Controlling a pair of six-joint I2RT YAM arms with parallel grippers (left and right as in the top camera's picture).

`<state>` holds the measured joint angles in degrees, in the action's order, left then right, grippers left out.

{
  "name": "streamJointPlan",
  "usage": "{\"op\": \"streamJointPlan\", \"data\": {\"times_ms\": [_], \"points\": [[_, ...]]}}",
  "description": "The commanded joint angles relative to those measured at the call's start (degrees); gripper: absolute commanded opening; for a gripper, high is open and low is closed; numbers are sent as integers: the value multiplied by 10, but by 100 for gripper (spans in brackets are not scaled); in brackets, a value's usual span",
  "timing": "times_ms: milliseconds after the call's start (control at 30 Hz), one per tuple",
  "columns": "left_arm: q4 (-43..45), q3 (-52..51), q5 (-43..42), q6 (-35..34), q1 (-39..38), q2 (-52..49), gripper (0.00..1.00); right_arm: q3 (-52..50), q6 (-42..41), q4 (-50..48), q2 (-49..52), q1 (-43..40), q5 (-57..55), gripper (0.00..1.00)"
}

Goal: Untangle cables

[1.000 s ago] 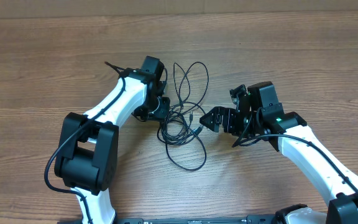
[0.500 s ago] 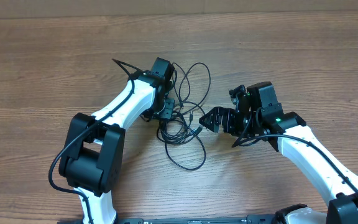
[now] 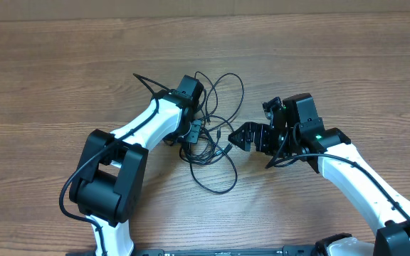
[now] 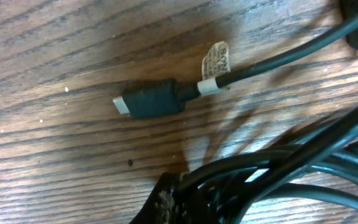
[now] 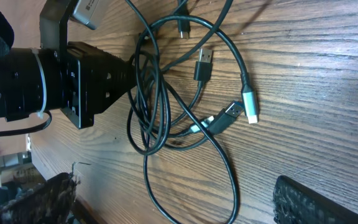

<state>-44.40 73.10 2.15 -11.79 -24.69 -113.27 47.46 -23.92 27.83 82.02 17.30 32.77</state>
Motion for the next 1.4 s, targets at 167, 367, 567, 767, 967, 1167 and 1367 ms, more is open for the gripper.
{"op": "streamJointPlan", "data": {"times_ms": [167, 367, 567, 767, 967, 1167, 1367], "points": [[-66, 57, 15, -26, -1, 34, 4, 8, 4, -6, -7, 2, -47, 100], [-124, 129, 8, -87, -1, 102, 4, 8, -23, -8, -7, 5, -60, 96], [-128, 130, -33, -127, -1, 151, 4, 8, -83, -27, -7, 39, -16, 92], [-128, 130, -64, -177, -1, 165, 4, 8, -94, -96, -7, 104, -23, 92], [-126, 132, -168, -172, -1, 171, 4, 8, -279, -109, 1, 143, -197, 90], [-125, 145, -228, -123, 0, 214, 4, 8, -347, -126, 49, 145, -221, 87], [-127, 197, -228, -118, 32, 287, 4, 8, -346, -92, 112, 142, -253, 87]]}}
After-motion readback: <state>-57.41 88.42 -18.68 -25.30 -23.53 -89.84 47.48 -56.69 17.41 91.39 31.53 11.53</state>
